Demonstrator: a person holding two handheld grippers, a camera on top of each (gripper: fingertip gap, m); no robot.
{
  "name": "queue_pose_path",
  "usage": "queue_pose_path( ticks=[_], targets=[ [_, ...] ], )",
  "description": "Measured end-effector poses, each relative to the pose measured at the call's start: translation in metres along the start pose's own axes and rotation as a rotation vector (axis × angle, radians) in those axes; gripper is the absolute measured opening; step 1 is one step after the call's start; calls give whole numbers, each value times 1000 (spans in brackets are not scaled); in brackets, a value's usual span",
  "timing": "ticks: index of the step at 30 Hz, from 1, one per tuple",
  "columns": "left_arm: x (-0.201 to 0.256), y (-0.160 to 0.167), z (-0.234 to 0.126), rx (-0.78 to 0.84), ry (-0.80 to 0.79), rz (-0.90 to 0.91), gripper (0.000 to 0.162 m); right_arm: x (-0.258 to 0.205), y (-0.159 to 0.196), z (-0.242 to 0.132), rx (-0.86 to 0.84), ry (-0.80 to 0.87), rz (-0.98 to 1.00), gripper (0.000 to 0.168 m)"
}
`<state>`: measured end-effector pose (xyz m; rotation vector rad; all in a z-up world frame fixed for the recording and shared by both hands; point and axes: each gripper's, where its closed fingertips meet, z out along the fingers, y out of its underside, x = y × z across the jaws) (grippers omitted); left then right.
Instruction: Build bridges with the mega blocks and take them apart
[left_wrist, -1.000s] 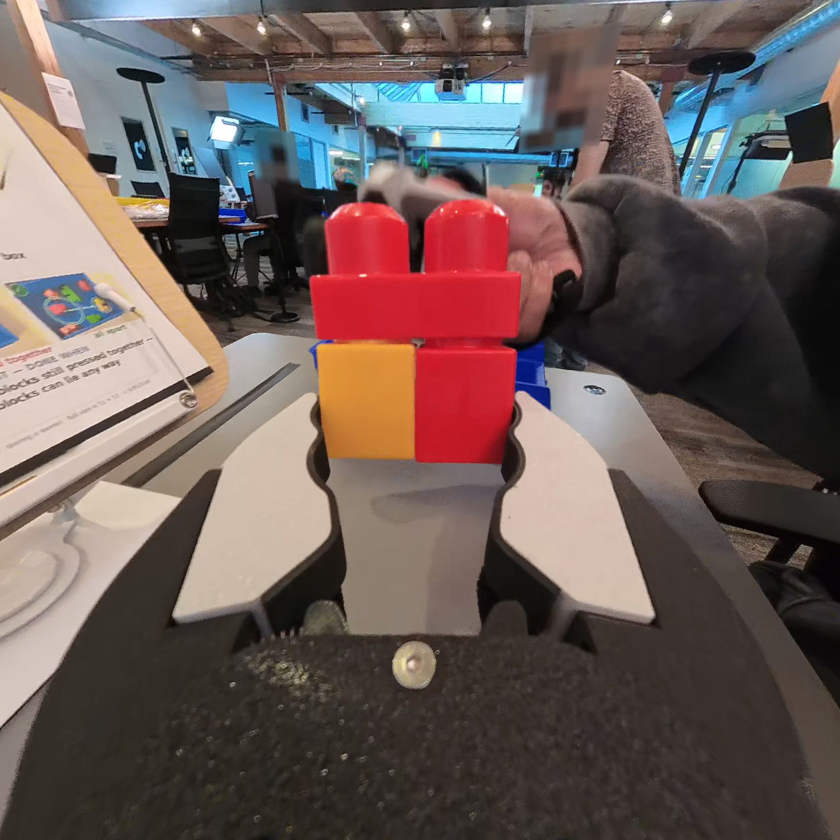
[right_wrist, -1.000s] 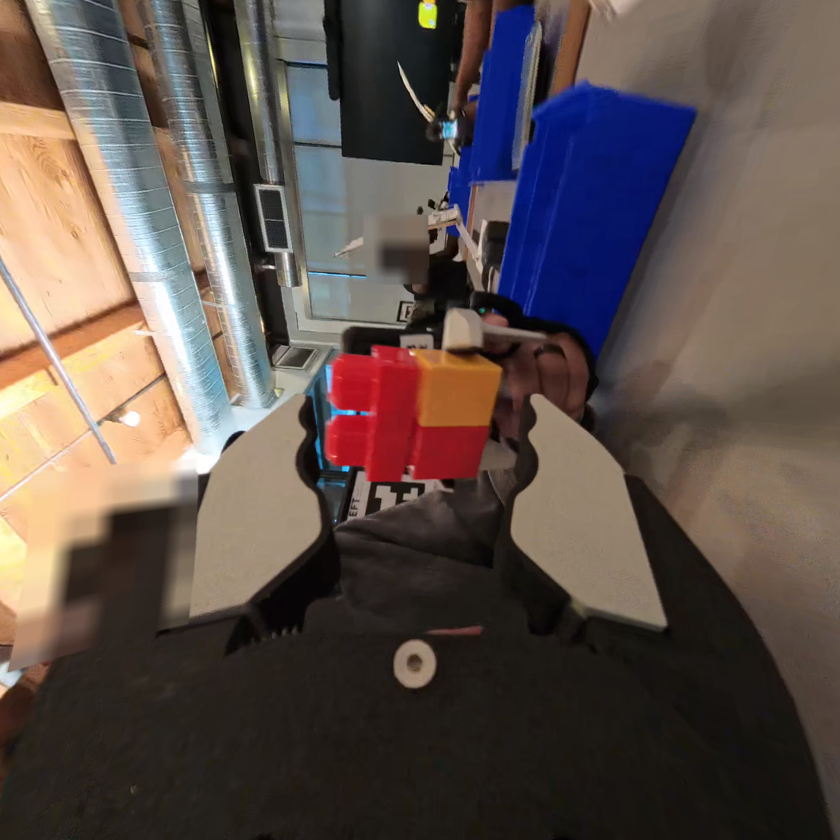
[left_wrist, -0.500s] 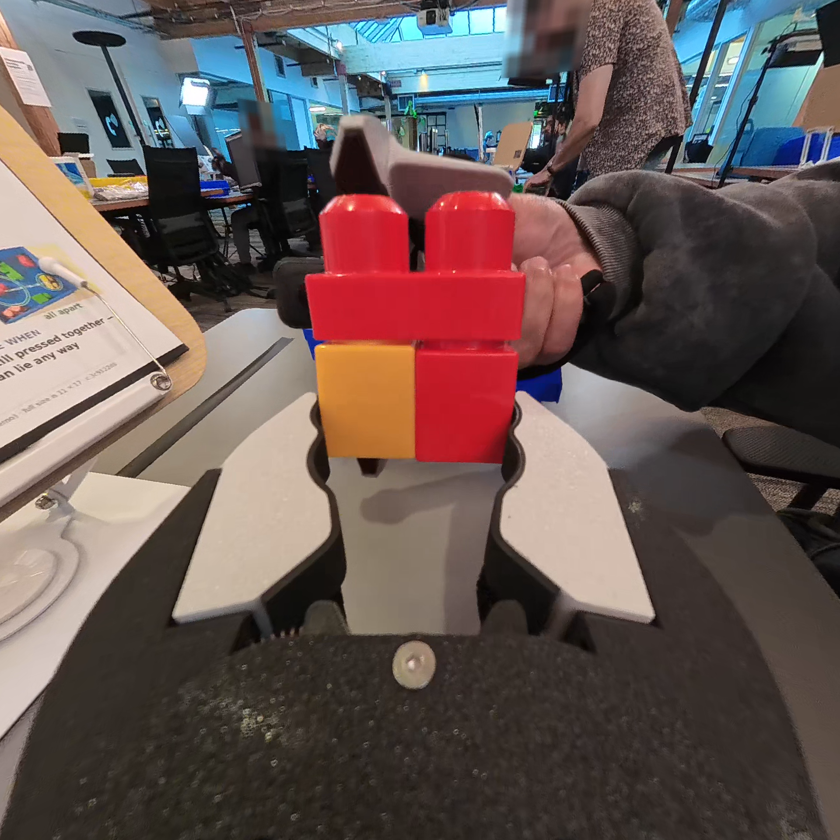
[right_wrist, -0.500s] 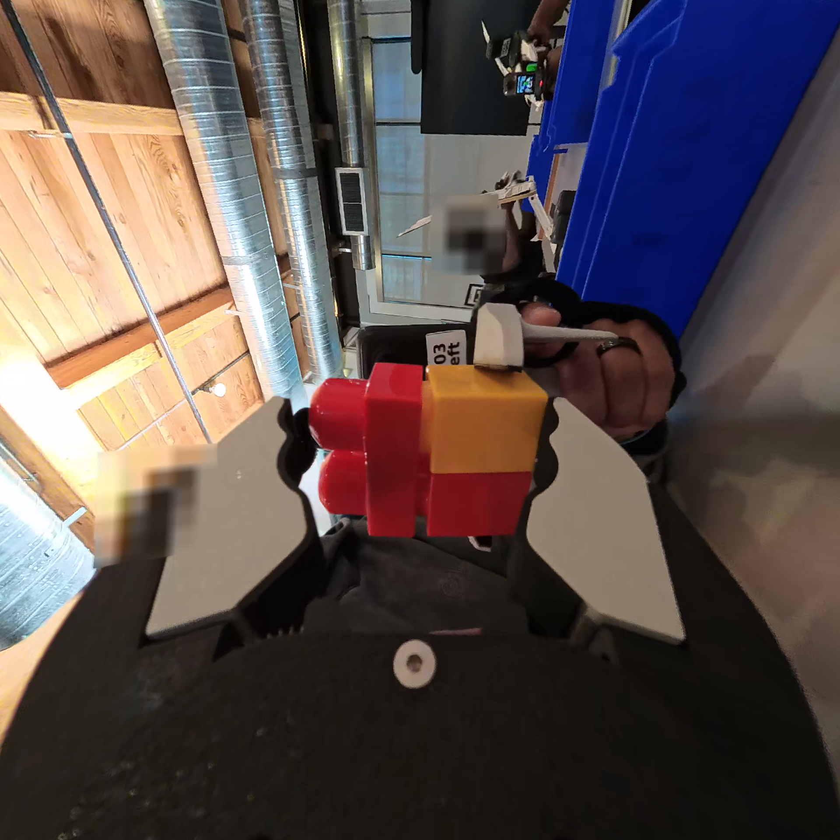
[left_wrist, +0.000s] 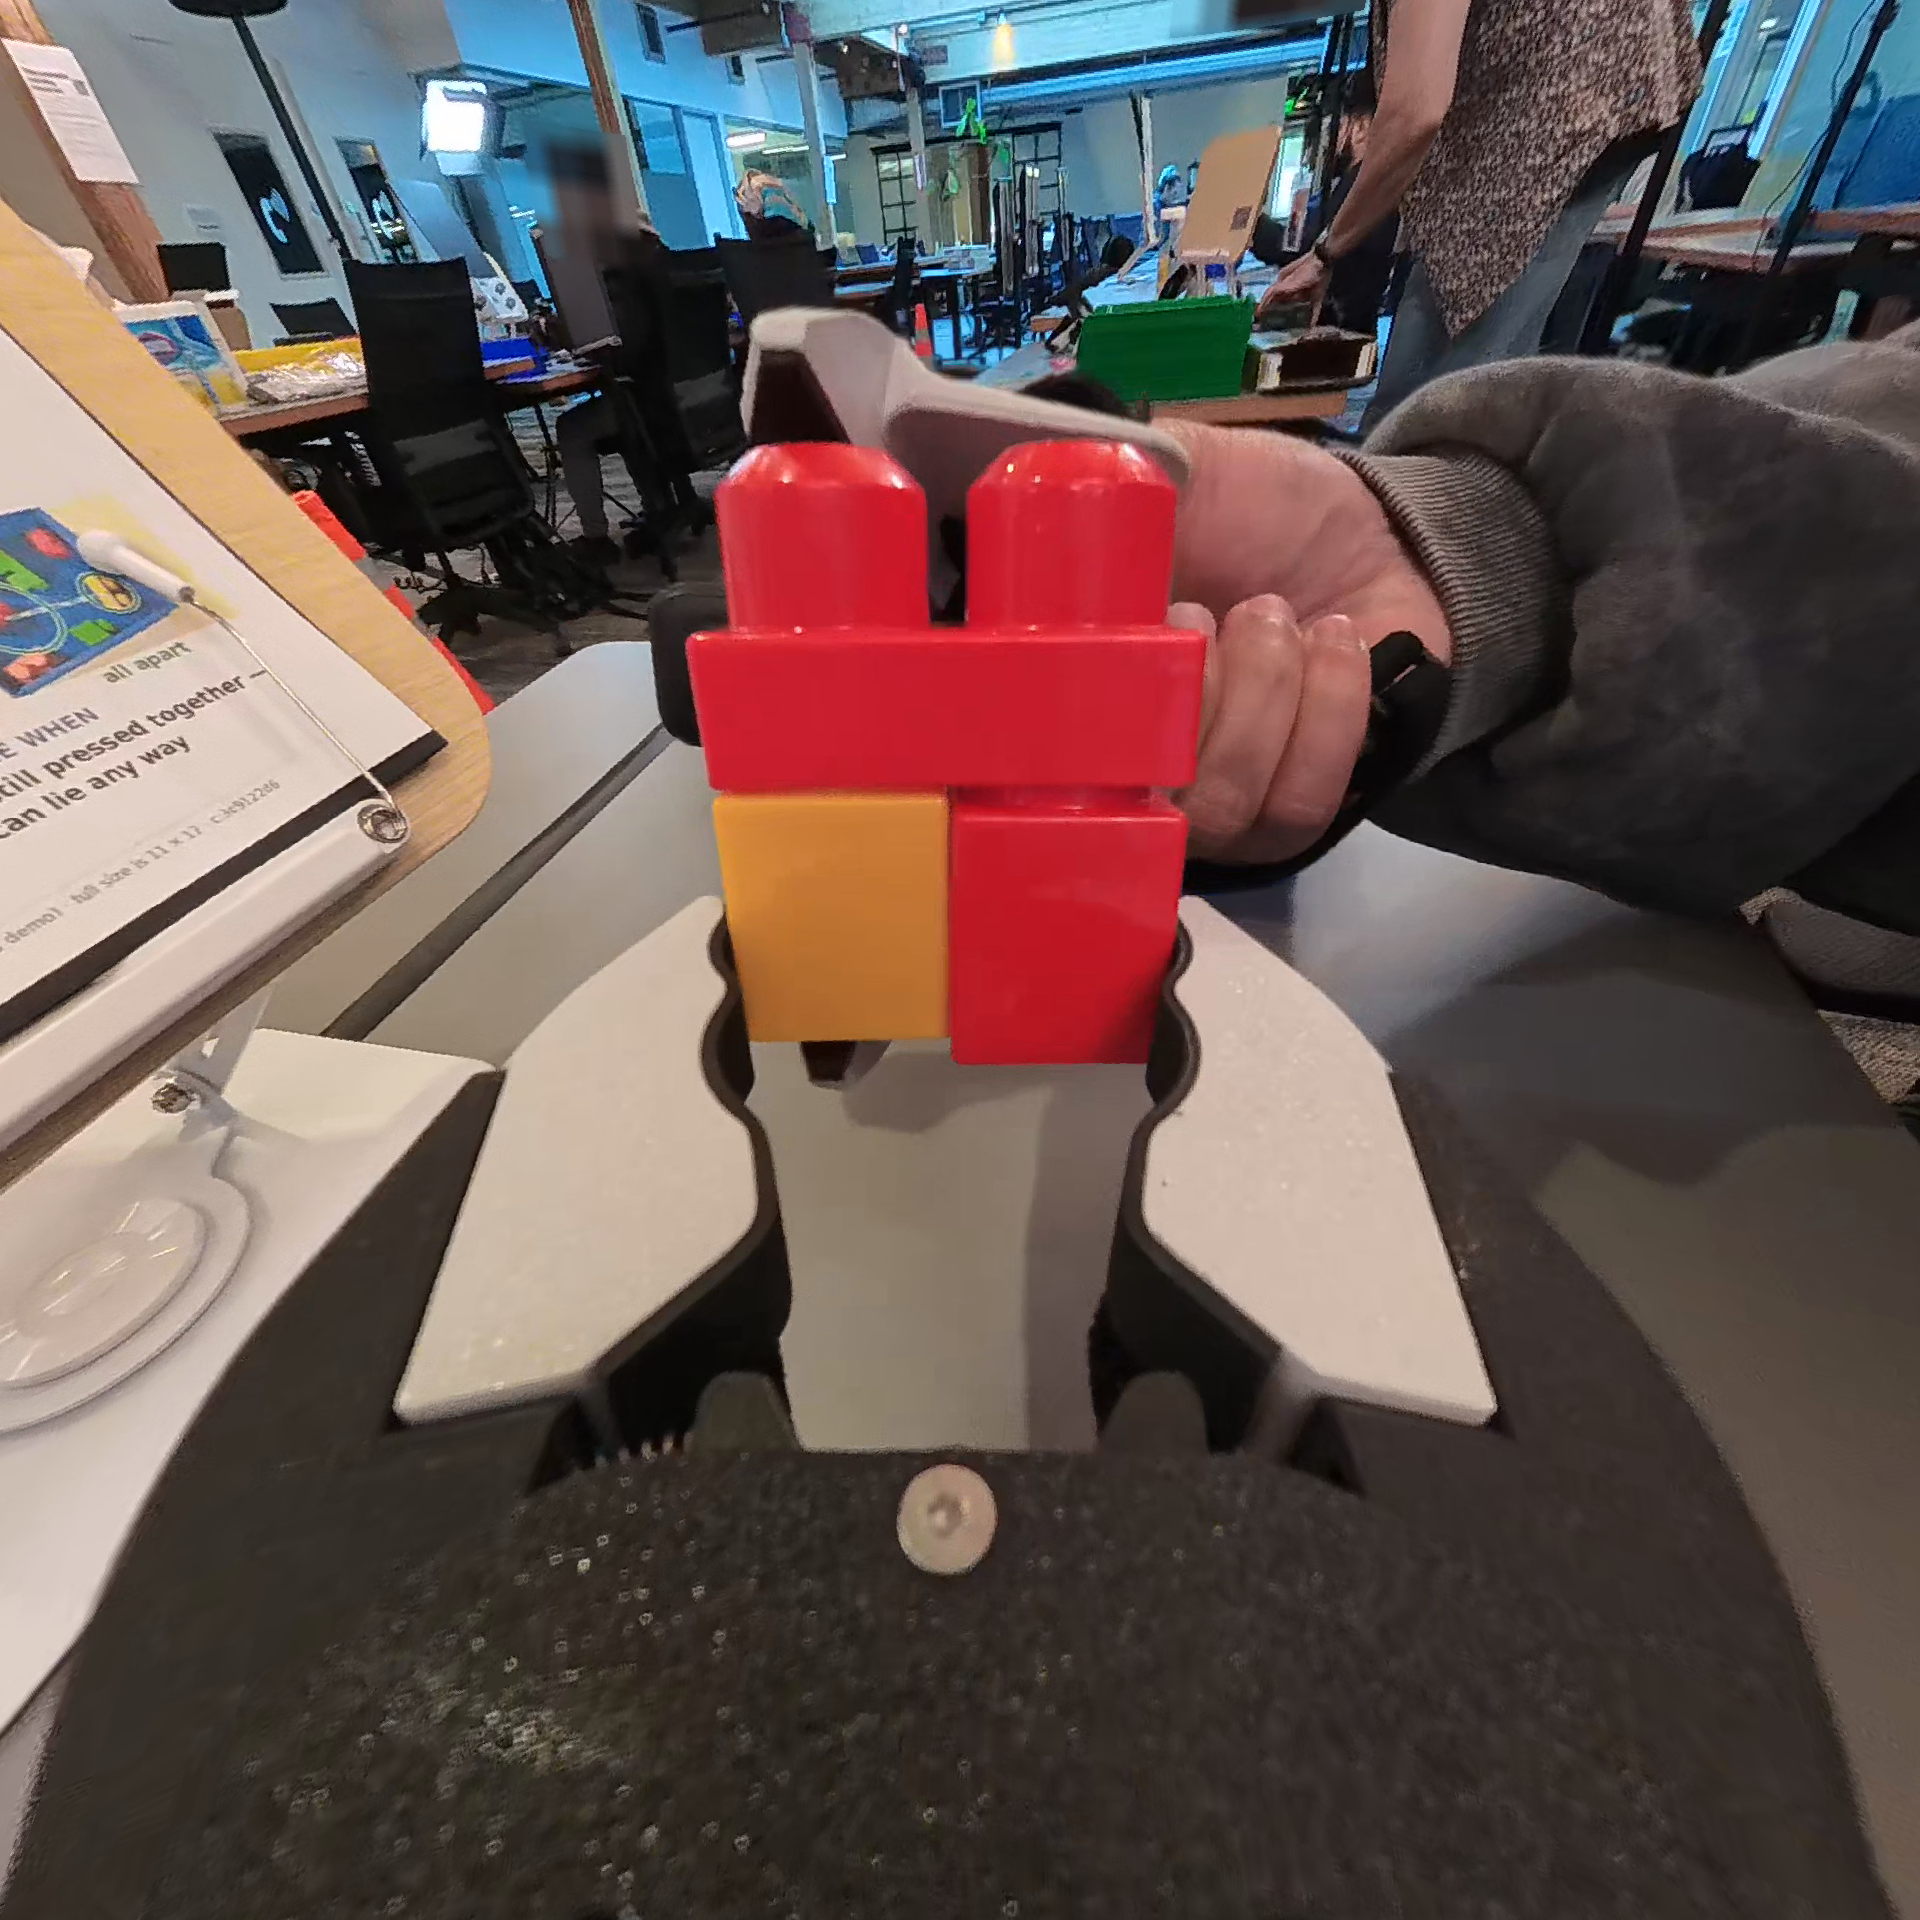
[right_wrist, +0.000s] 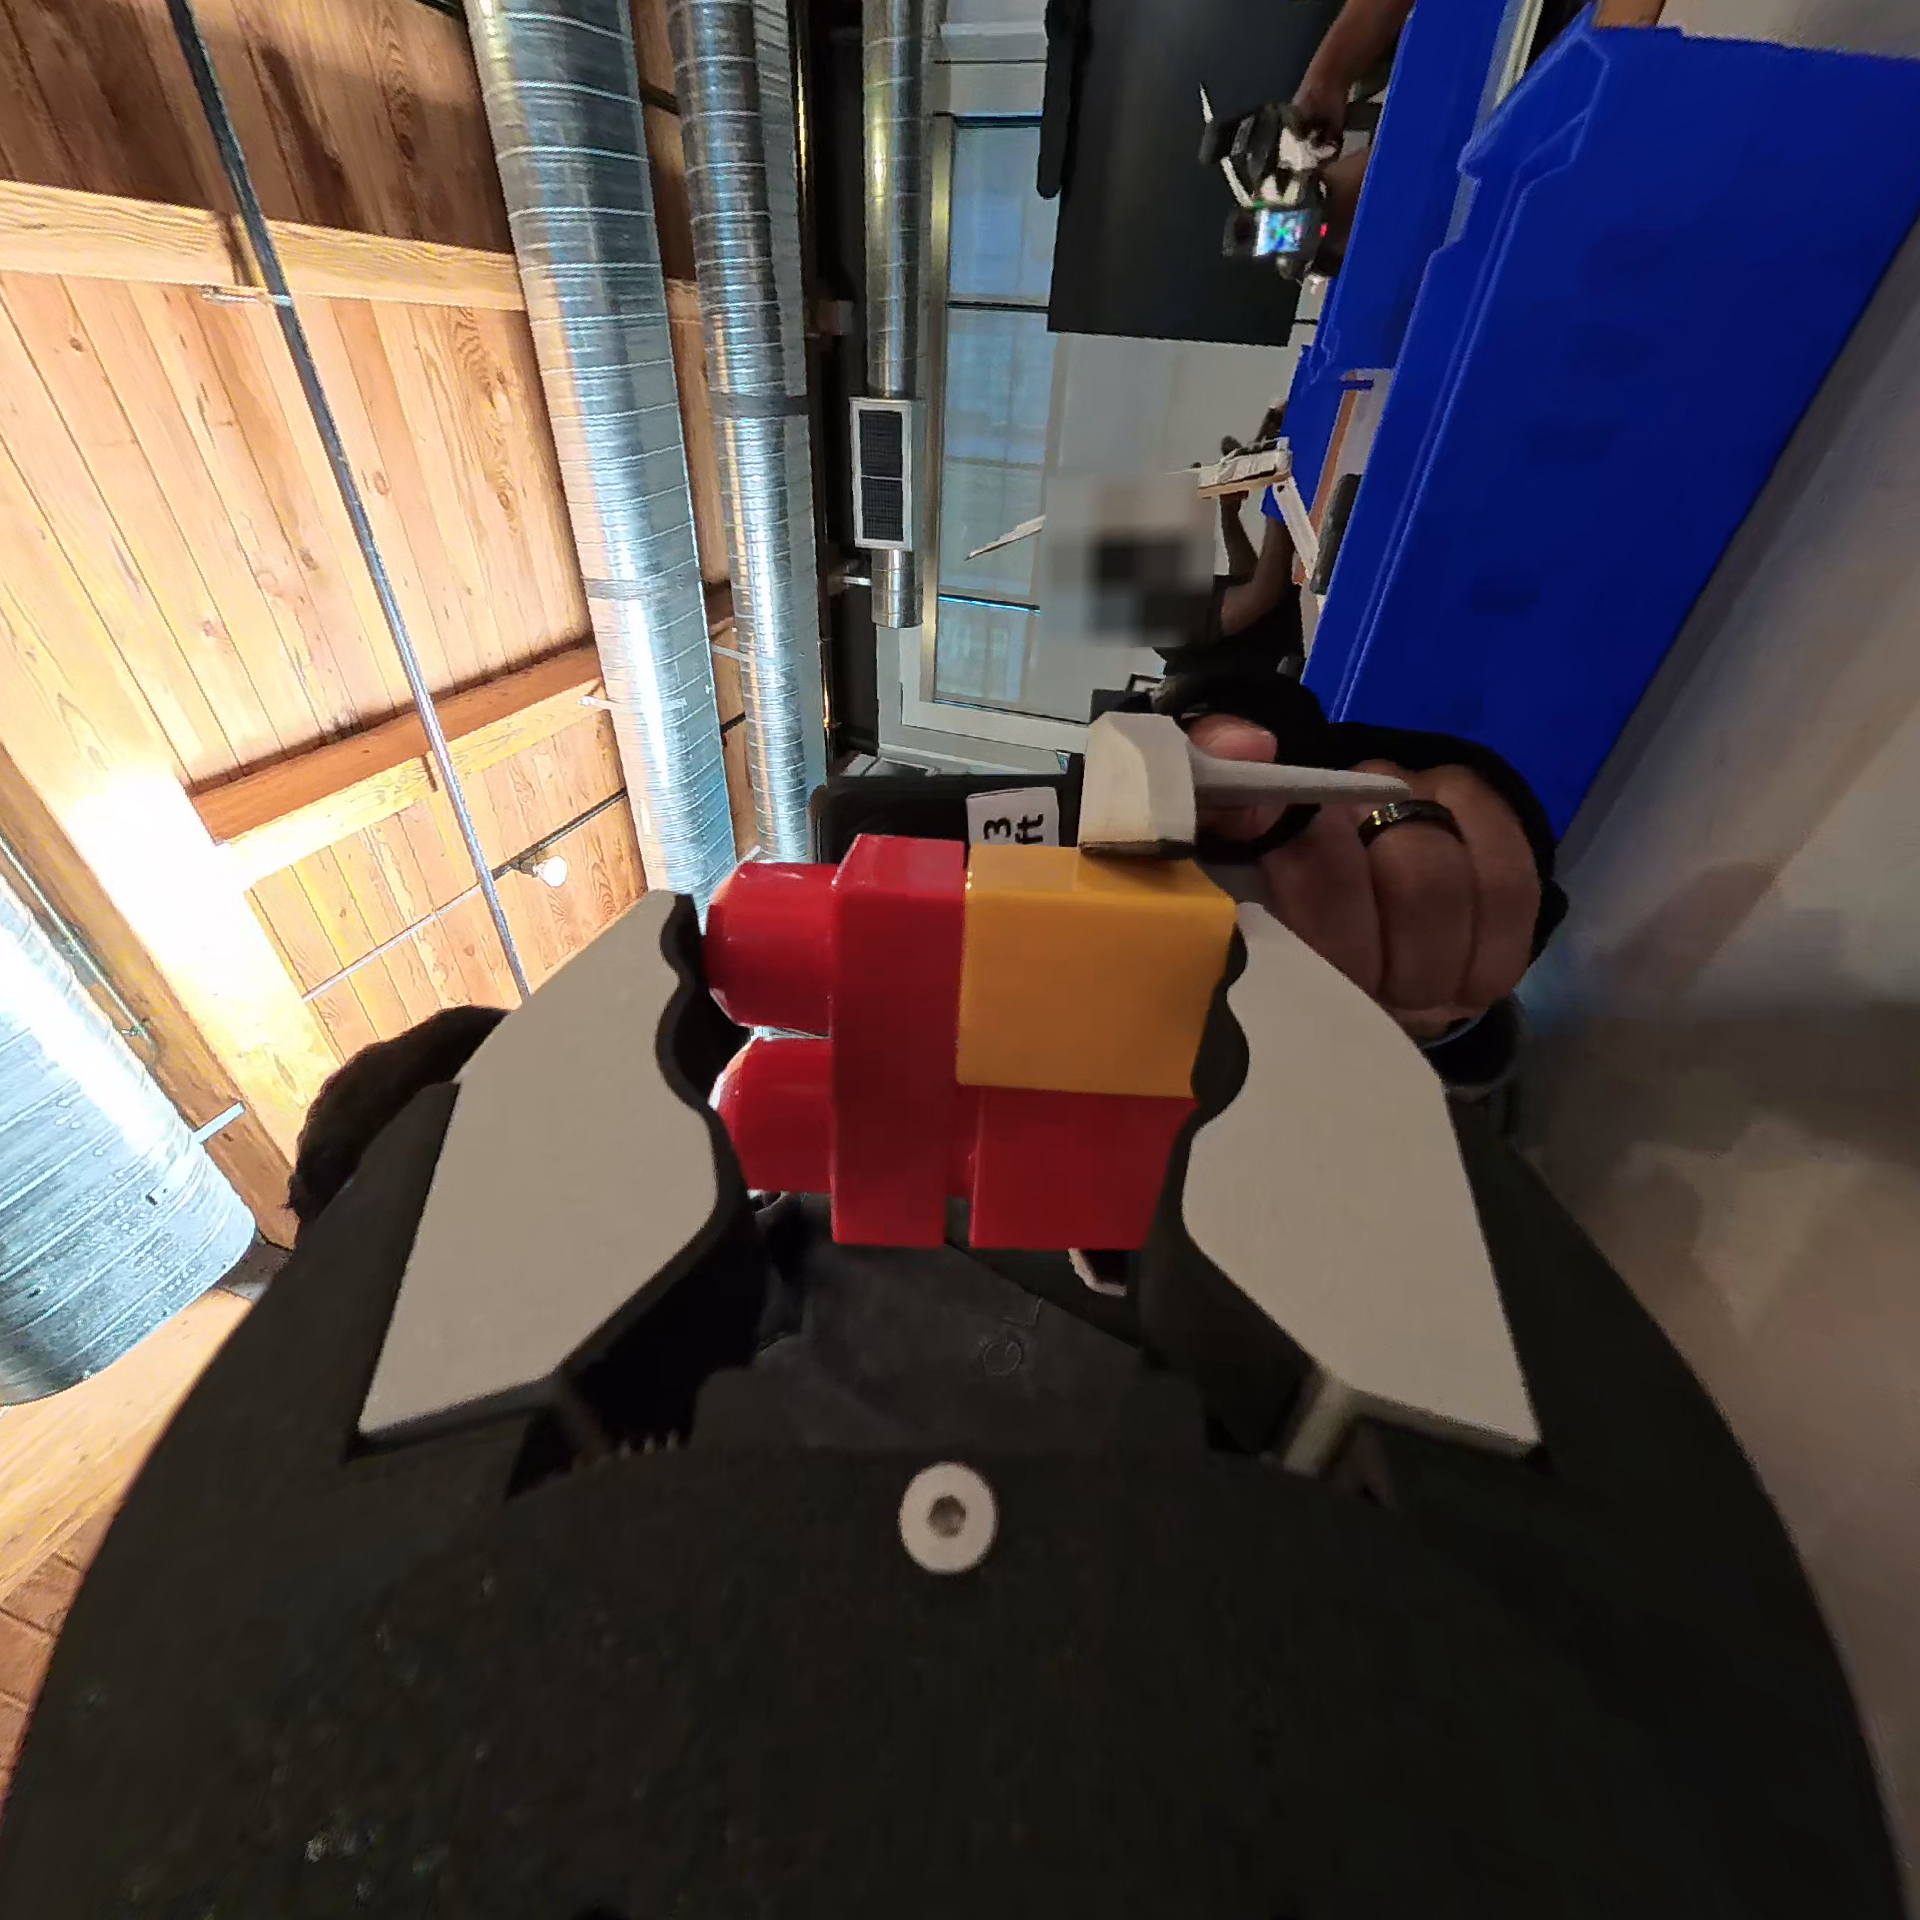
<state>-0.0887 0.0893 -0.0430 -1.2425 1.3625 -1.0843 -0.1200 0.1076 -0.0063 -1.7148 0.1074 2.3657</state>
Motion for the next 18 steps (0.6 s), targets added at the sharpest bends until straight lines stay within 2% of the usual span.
queue_pose_path(
  ticks=[10,18],
  targets=[
    [1,-12,-5,56,5,8,75,-11,2,3,30,-150,-3,92],
    [0,-8,-3,30,-7,-8,74,-6,3,0,23,-82,2,95]
  ],
)
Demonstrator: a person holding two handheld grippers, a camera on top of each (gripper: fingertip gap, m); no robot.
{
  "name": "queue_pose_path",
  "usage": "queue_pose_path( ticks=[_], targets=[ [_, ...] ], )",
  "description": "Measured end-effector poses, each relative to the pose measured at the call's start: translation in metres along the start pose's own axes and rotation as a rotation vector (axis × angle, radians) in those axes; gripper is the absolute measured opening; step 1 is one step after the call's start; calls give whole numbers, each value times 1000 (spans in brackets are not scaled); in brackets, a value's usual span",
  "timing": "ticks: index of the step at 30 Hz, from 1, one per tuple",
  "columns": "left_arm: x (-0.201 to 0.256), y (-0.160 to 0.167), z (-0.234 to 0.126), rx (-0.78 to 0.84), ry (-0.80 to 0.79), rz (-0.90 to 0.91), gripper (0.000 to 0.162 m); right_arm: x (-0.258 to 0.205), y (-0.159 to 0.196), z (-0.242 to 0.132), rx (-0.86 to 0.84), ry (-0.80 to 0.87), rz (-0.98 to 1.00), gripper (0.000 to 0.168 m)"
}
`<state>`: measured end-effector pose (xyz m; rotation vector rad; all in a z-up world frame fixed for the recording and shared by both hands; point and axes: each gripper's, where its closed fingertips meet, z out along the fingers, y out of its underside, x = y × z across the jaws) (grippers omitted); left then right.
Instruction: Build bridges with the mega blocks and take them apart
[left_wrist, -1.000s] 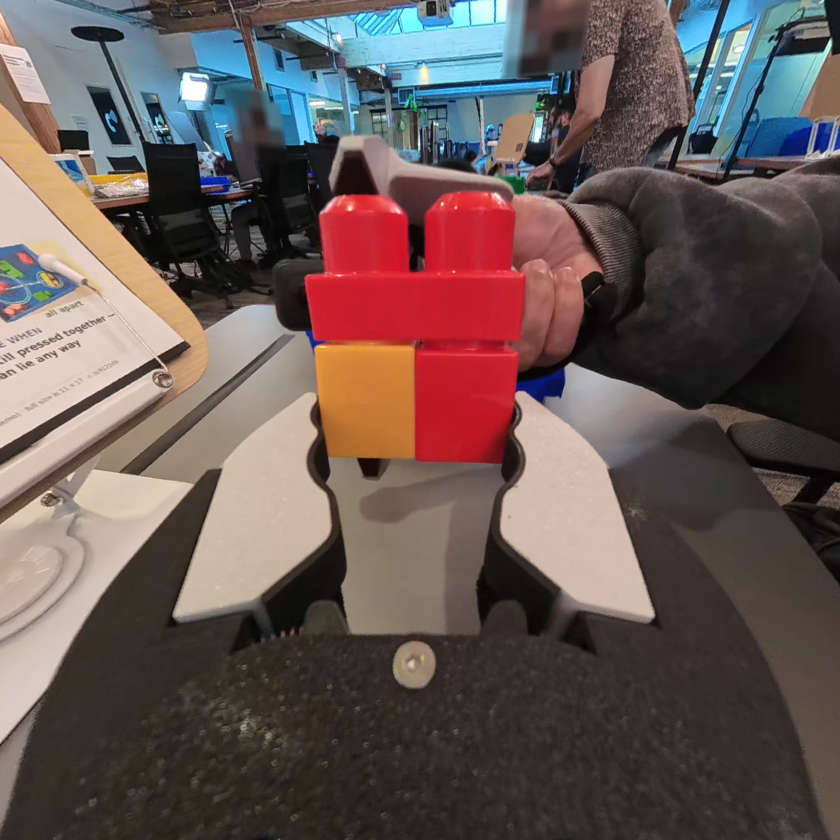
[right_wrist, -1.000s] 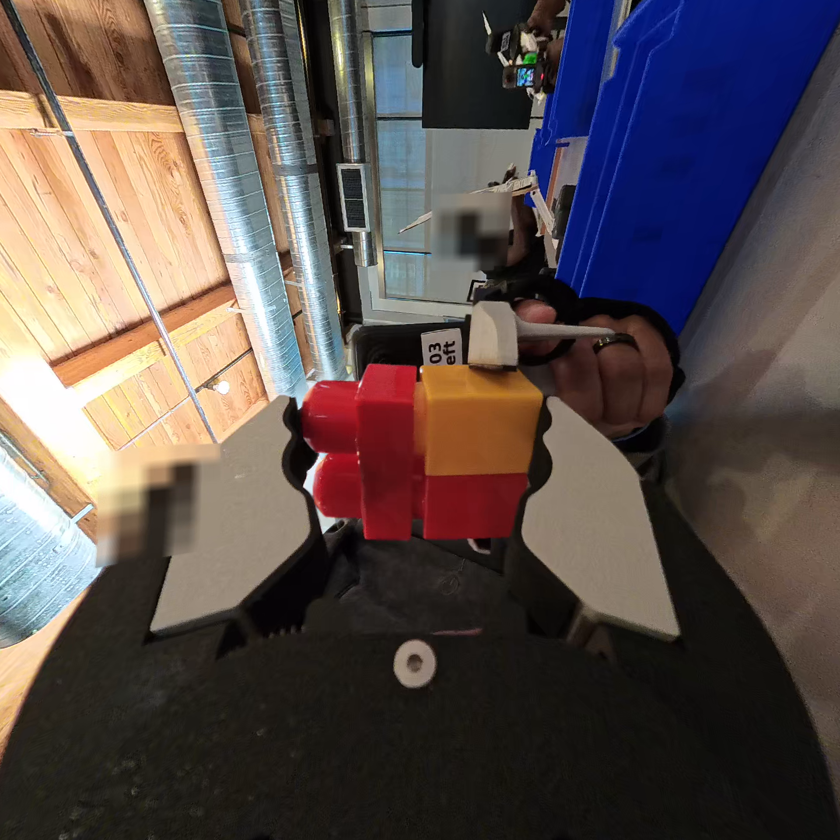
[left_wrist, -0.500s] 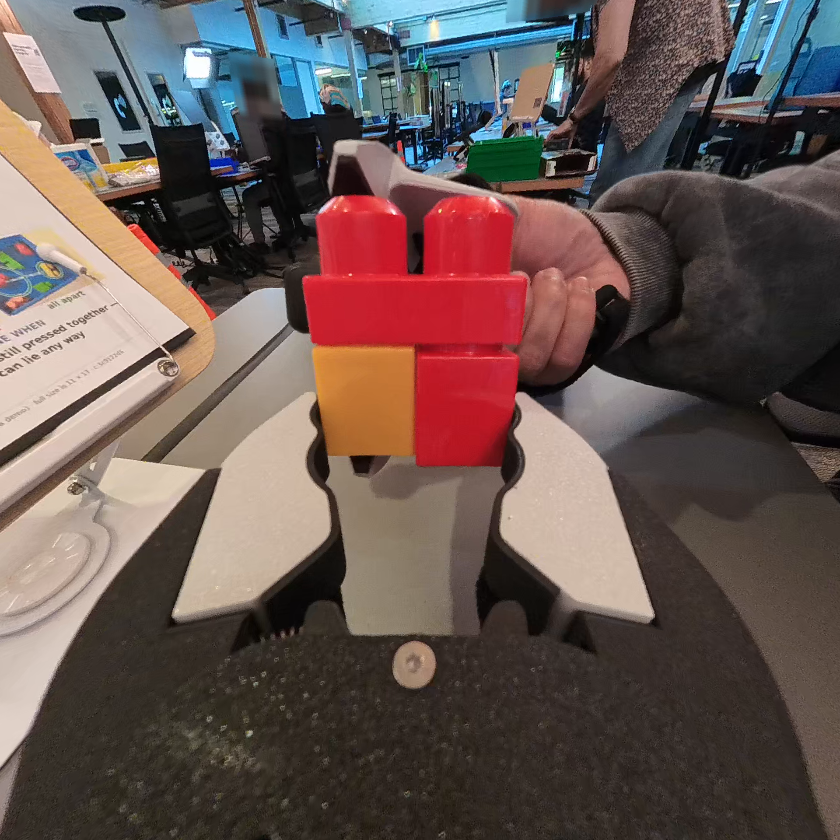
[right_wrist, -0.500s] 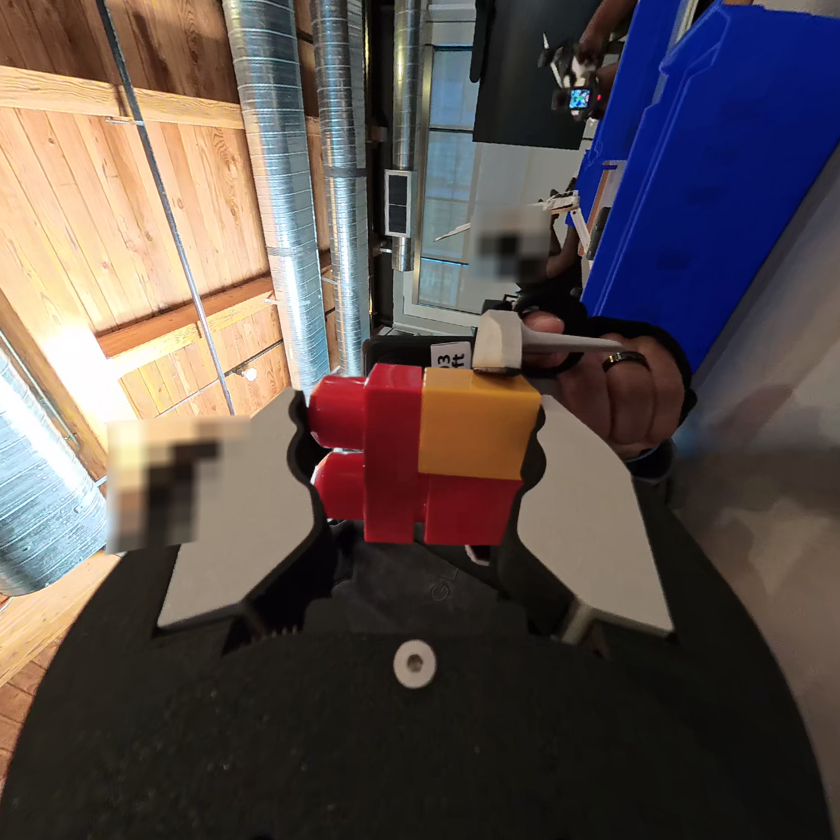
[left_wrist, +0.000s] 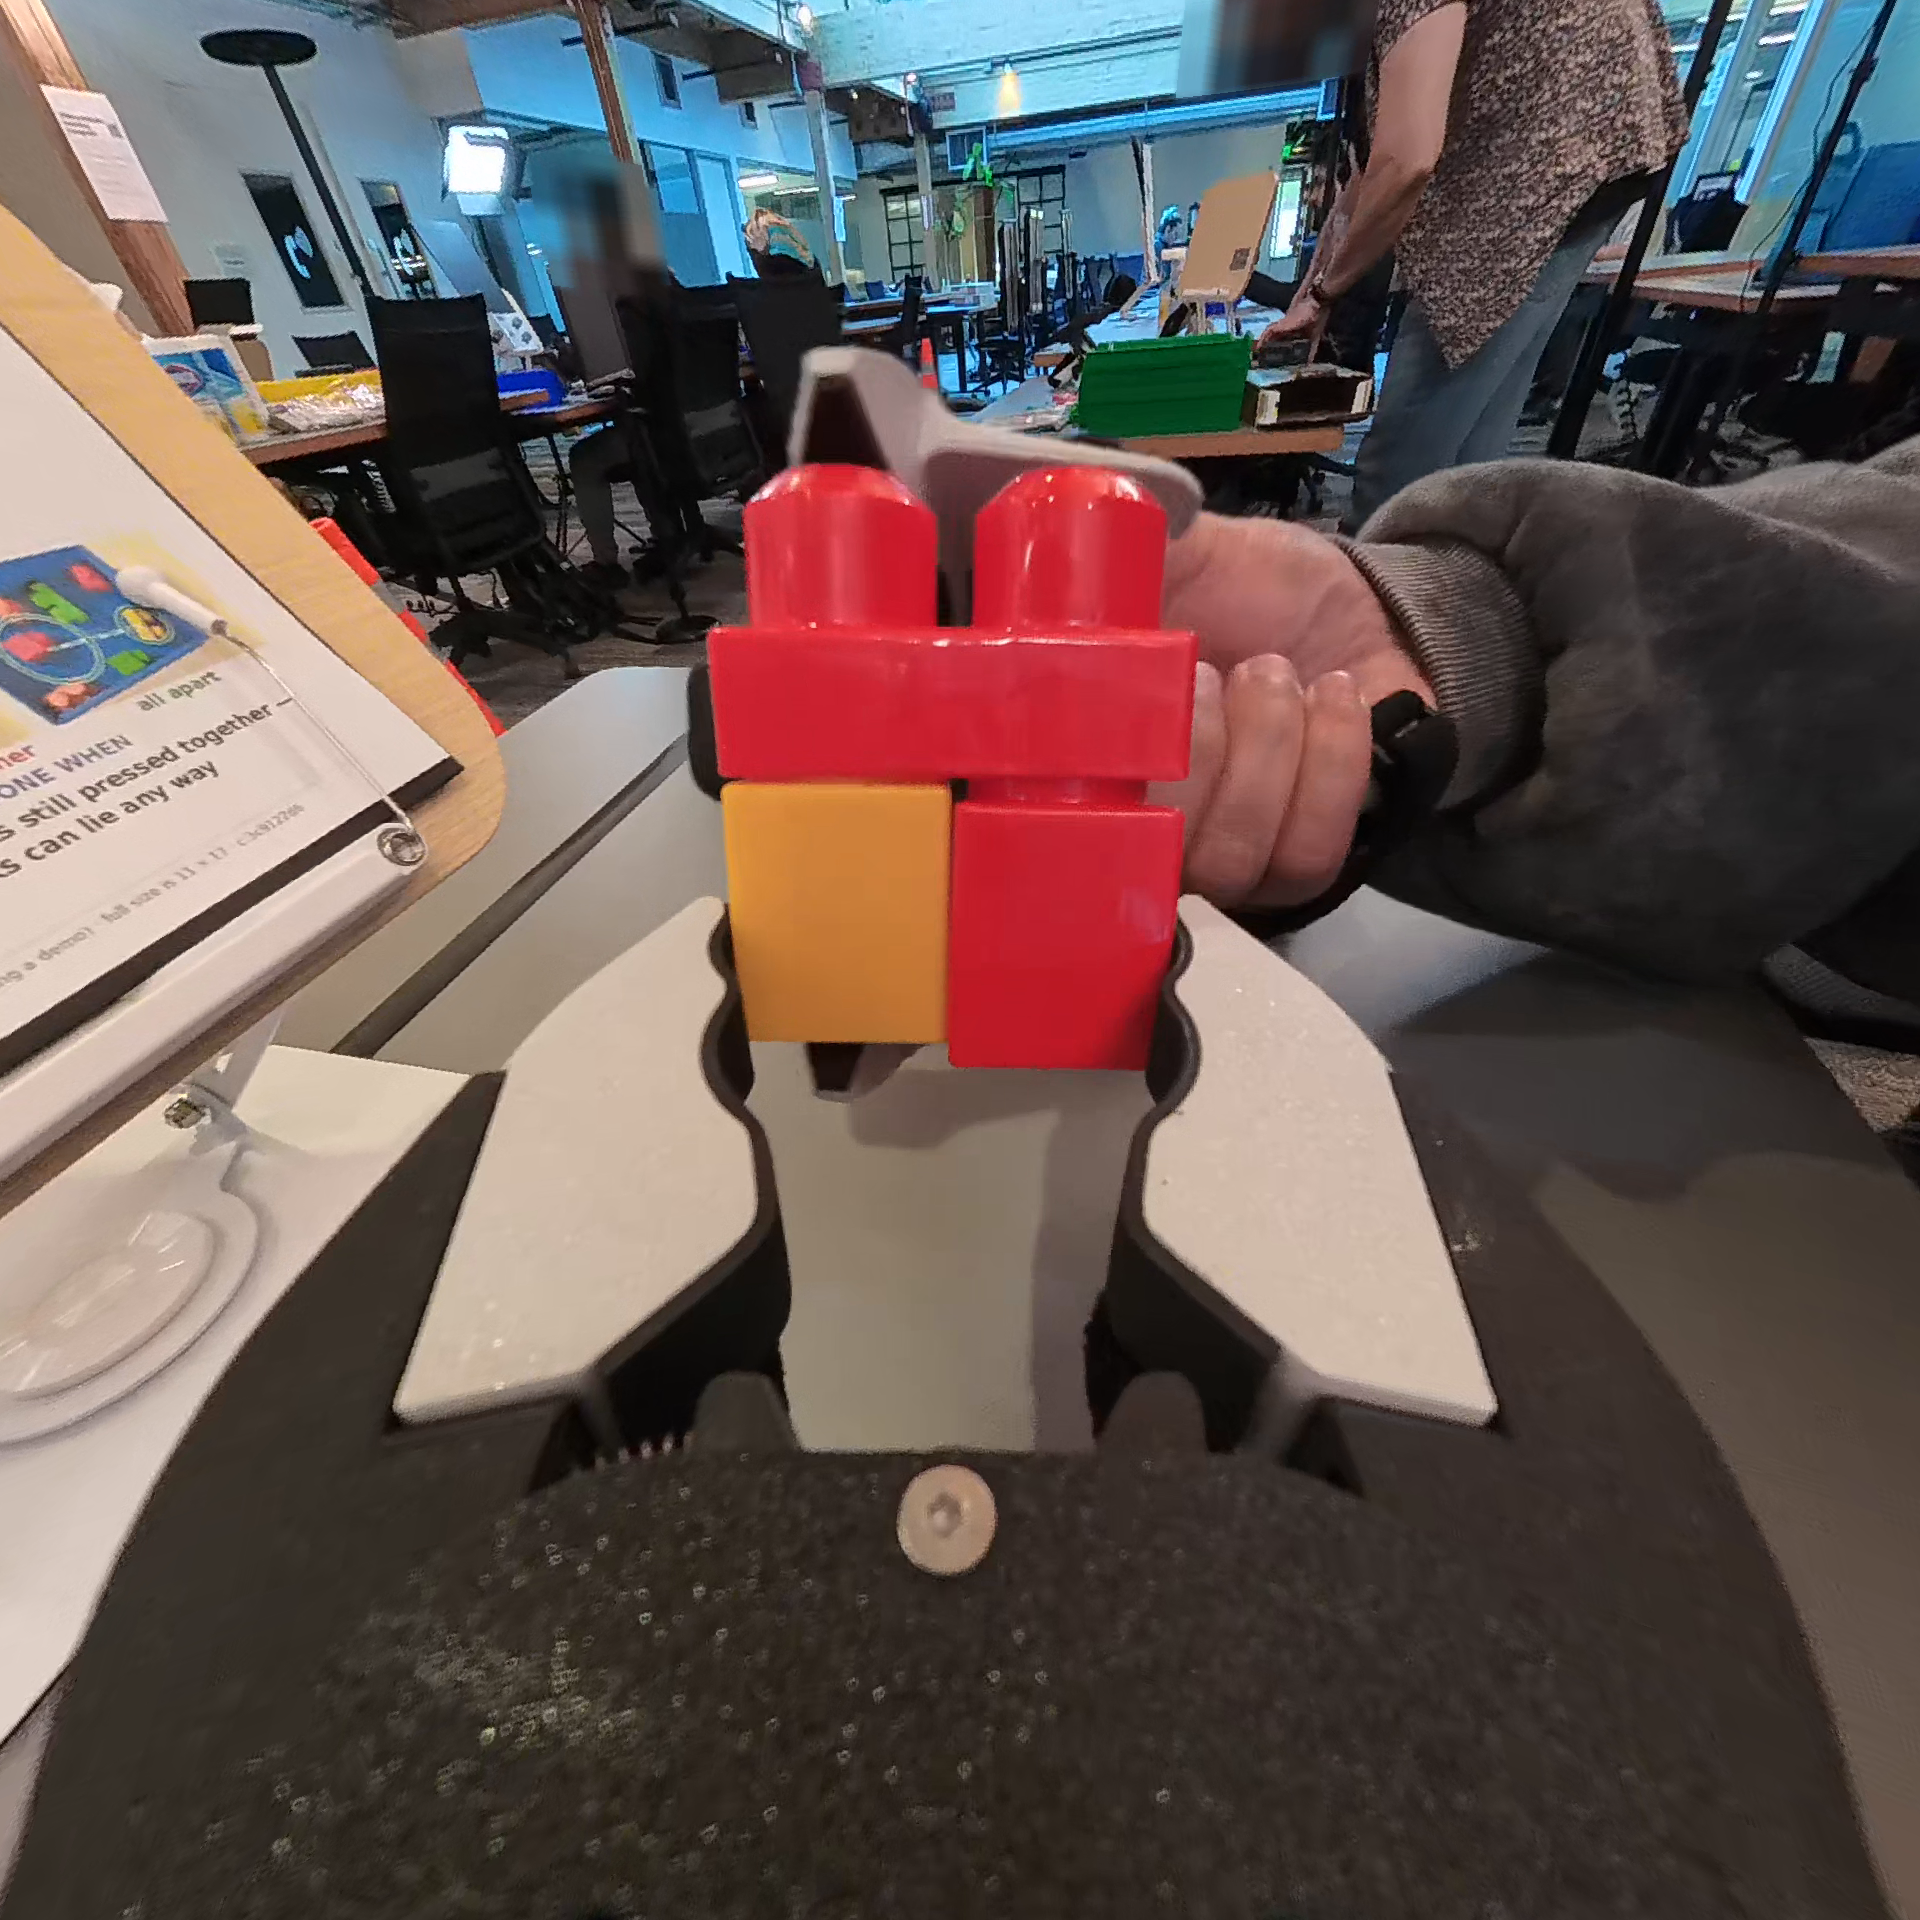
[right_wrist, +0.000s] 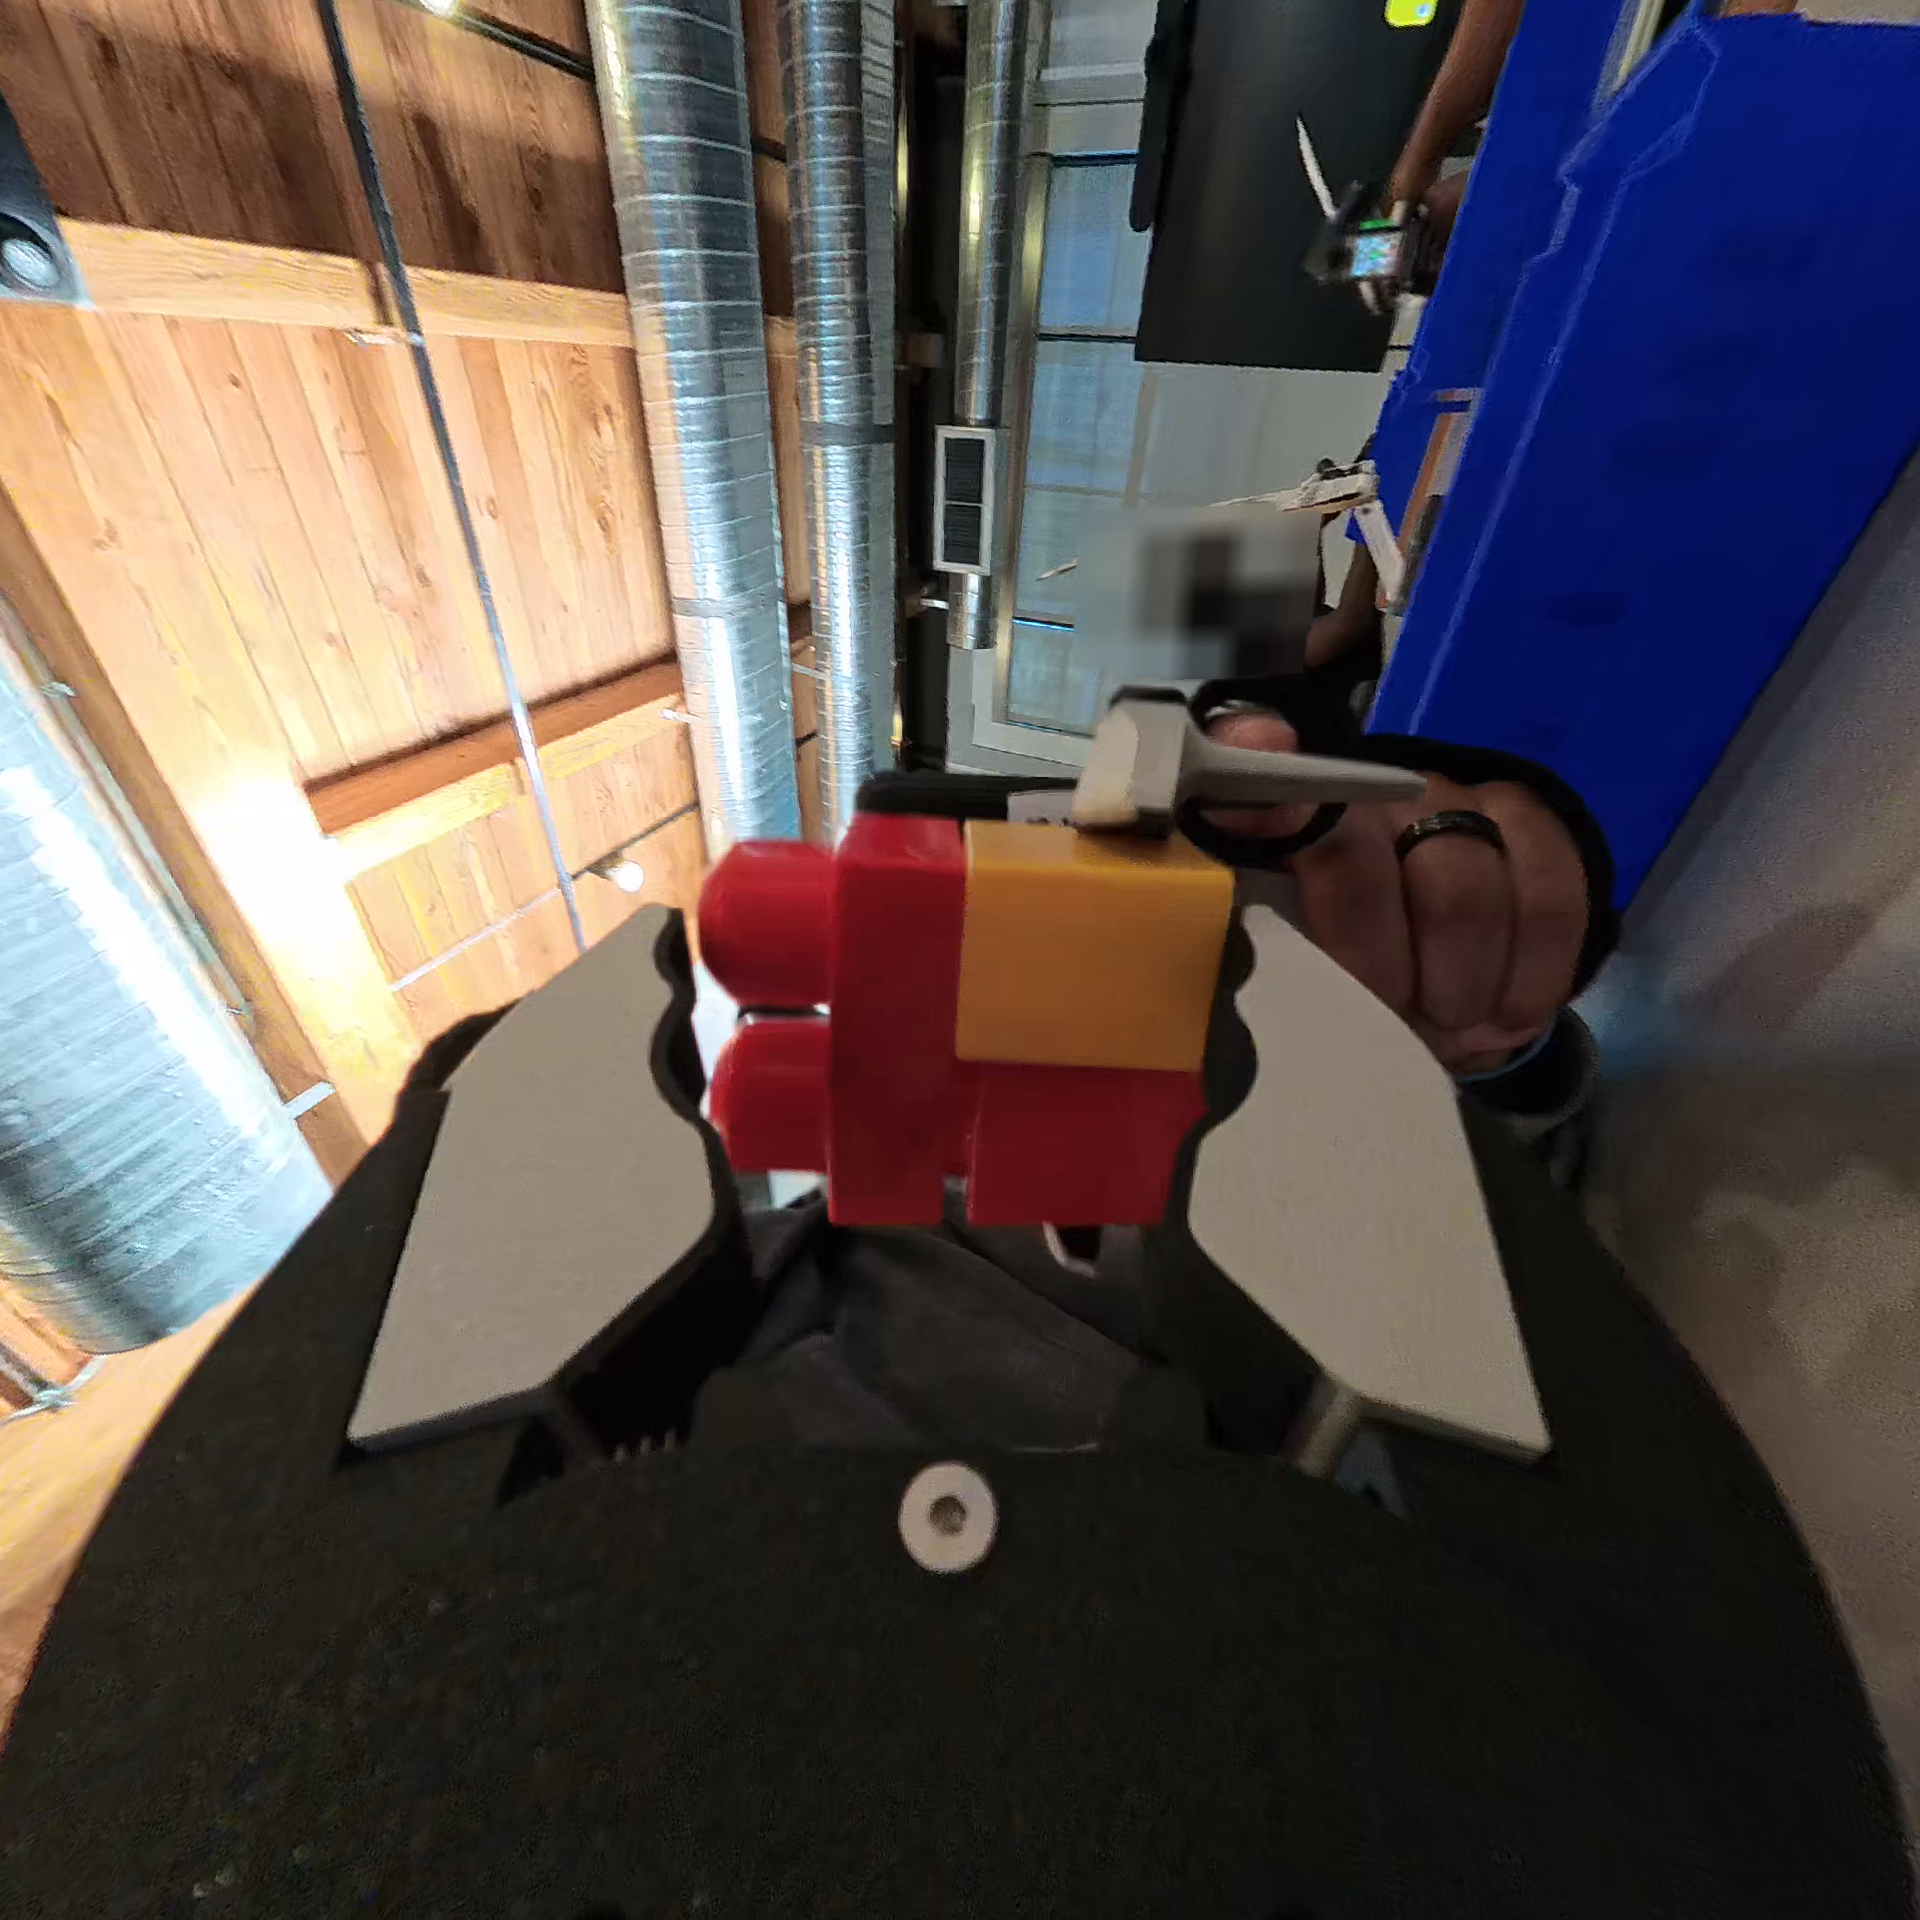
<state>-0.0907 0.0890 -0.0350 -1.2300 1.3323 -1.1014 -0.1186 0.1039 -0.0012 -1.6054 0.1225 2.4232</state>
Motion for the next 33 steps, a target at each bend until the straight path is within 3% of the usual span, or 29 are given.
queue_pose_path(
  ticks=[4,11,33],
  targets=[
    [-5,-2,-3,11,-13,-10,74,6,16,-8,-60,105,-17,111],
    [3,6,5,-26,-2,14,74,5,36,0,-140,105,-27,106],
    [-3,15,9,-58,-55,47,75,13,30,-6,-98,148,-100,100]
  ],
)
